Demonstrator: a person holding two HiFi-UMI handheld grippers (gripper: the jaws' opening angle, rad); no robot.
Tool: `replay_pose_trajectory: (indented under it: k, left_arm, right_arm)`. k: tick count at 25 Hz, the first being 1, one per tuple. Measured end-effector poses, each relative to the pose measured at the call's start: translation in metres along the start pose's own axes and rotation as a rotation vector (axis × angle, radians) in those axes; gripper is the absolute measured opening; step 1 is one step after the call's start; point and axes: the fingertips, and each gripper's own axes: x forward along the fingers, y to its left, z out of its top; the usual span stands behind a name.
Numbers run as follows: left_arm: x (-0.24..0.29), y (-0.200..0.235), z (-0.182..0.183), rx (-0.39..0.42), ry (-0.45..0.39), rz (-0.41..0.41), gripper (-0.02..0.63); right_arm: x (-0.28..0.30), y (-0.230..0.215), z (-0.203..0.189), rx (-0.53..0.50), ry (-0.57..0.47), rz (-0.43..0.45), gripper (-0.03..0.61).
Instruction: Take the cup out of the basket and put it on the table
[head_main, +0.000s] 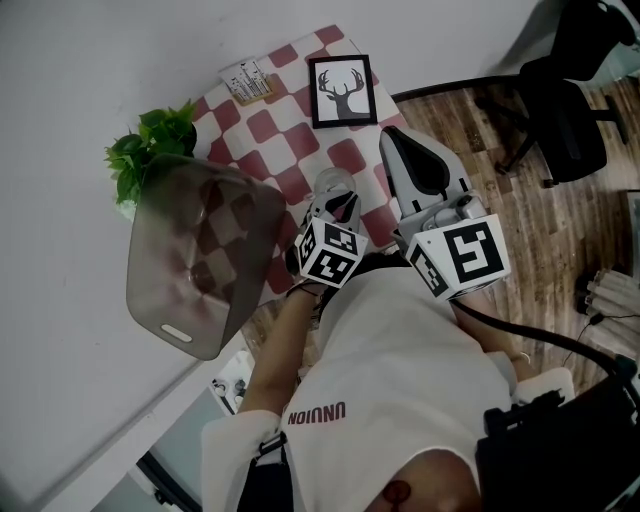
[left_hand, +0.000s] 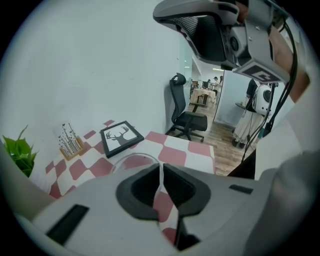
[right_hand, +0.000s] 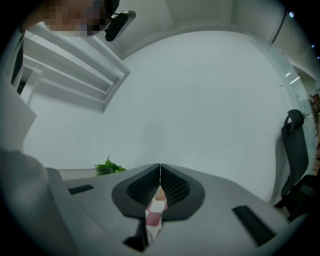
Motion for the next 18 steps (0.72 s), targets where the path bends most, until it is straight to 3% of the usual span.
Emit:
replay_pose_trajectory:
  k: [5, 18]
  left_arm:
    - [-0.011, 0.002, 0.011, -0.002, -0.065, 0.021, 0.032]
    - [-0.095, 0.051, 0.088, -0.087, -0.463, 0.219, 0.012]
  right_arm:
    - [0.001, 0.003, 0.001, -0.001, -0.001, 0.007, 0.018]
    - [0.009, 0.019, -0.001, -0.010, 0.019, 0.041, 0.018]
